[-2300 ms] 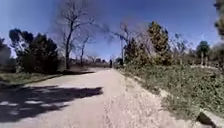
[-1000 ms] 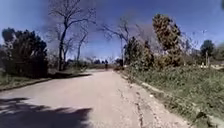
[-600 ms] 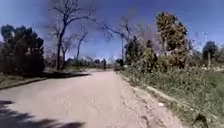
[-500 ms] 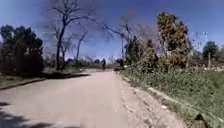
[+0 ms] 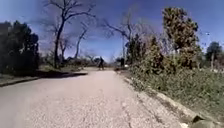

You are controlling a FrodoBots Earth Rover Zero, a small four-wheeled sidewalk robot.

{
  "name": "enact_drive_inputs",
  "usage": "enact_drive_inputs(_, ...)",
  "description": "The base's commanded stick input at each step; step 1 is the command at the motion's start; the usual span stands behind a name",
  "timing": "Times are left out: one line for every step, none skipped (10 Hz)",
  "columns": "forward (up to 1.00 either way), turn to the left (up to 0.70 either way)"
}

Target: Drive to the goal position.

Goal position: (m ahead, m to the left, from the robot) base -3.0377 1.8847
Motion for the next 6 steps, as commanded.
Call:
enact_drive_inputs(1.0,0.0)
enact_drive_inputs(1.0,0.0)
enact_drive_inputs(1.0,0.0)
enact_drive_inputs(1.0,0.0)
enact_drive_inputs(1.0,0.0)
enact_drive_inputs(1.0,0.0)
